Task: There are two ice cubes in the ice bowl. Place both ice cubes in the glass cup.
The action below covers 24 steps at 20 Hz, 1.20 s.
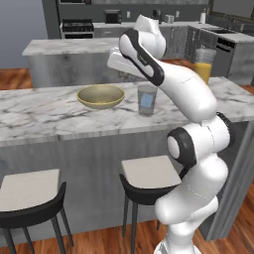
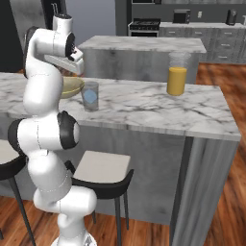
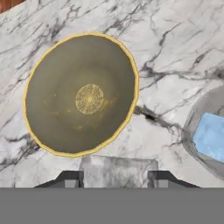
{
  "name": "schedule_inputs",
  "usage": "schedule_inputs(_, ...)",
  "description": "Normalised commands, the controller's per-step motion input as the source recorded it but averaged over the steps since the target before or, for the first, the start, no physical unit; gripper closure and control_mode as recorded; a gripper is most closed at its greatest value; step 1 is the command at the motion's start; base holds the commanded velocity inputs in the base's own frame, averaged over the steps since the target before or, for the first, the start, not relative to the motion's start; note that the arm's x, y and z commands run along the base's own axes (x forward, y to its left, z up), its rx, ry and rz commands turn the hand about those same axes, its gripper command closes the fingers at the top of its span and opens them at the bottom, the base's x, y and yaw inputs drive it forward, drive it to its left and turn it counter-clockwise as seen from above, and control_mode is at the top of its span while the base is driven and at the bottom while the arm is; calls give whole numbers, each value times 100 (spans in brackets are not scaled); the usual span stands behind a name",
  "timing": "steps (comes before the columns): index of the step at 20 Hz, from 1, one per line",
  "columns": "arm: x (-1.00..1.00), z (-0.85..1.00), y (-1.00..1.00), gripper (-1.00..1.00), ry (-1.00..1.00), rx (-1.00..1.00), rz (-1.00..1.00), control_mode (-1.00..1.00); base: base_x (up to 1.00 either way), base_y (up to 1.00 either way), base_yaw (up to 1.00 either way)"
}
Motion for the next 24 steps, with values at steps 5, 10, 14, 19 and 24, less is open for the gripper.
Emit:
schedule_inputs(5, -39, 34, -39, 100, 0, -3, -13, -100, 0, 0, 0)
schedule_inputs(10, -3, 0, -28, 100, 7, -10, -23, -100, 0, 0, 0)
schedule_inputs(14, 15, 1, -32, 100, 1, -9, -29, -100, 0, 0, 0)
schedule_inputs(19, 29, 2, -23, 100, 12, -8, -25, -100, 0, 0, 0)
schedule_inputs(24, 19, 0, -16, 100, 14, 0, -13, -100, 0, 0, 0)
